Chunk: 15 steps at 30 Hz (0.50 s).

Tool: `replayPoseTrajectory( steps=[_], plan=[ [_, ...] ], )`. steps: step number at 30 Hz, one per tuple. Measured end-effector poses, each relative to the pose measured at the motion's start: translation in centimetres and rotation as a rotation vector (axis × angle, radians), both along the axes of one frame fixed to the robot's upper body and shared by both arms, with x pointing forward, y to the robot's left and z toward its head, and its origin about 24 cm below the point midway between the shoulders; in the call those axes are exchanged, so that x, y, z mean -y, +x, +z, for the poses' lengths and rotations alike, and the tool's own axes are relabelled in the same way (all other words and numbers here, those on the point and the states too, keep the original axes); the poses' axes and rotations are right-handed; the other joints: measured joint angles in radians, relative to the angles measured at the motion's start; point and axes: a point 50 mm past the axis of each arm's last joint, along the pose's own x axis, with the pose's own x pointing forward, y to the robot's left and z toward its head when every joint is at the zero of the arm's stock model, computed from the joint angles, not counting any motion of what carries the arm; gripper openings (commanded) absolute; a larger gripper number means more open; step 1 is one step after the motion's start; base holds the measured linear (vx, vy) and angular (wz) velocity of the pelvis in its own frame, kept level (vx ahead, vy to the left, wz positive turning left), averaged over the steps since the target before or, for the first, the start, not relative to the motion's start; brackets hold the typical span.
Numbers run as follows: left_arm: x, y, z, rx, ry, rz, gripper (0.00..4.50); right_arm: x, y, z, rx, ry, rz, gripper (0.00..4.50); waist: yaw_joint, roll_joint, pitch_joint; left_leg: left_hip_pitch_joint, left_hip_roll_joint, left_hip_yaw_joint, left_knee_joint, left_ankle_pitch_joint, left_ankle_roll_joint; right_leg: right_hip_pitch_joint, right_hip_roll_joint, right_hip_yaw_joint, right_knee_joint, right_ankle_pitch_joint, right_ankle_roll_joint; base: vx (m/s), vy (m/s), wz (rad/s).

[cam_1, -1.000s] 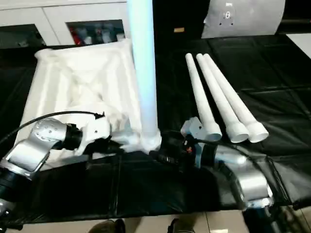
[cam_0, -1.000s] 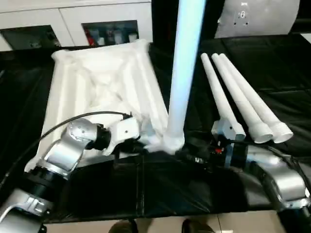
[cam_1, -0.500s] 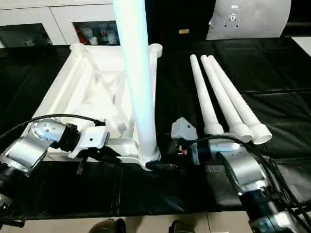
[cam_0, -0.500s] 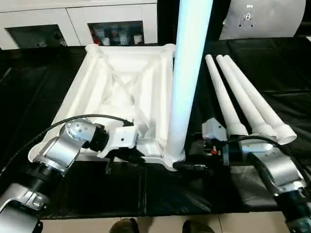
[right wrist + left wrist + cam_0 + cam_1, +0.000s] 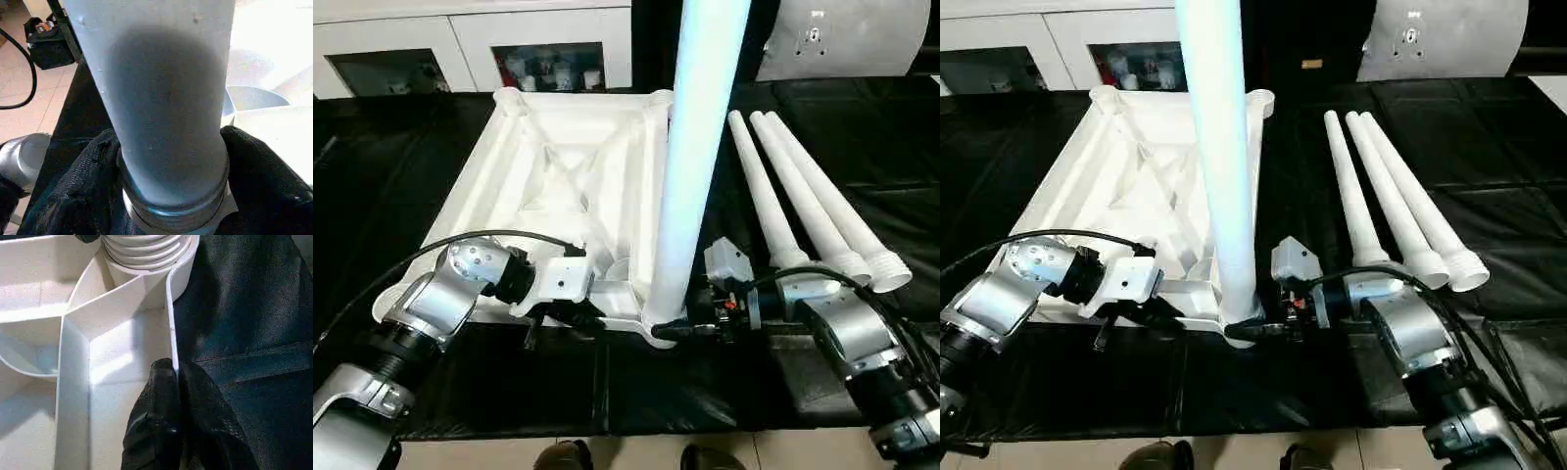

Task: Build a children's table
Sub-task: Rotate leg to tighten

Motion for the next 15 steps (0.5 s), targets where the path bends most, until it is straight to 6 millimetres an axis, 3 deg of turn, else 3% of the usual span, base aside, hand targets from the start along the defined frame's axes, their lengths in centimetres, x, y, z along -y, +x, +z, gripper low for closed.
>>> replayPoseTrajectory(
  steps=[9,12,15],
  plan=[
    [-0.1,-0.2,-0.1,-0.041,-0.014,0.052,0.0,-0.1,-0.6,-0.3,-0.021,0.023,-0.021,2.77,0.001,0.0,0.0,0.0,0.0,0.0,-0.001,-0.001,-0.001,0.0,0.0,0.0,0.0,0.0,-0.001,0.0,0.0,0.0],
    [0.1,-0.4,-0.2,-0.059,-0.047,0.135,0.0,-0.3,-1.2,-0.7,-0.042,0.06,-0.09,2.77,0.002,0.0,0.0,0.001,0.0,0.0,-0.001,-0.001,-0.003,0.0,0.0,0.0,0.0,-0.001,-0.001,0.0,0.0,0.0],
    [0.2,-0.4,-0.3,-0.06,-0.08,0.268,0.0,-0.5,-1.2,-1.1,-0.047,0.101,-0.249,2.77,-0.008,0.0,0.0,0.004,0.0,0.001,-0.001,-0.003,-0.006,0.001,0.0,0.001,0.0,0.001,-0.003,0.0,0.0,0.0]
  ],
)
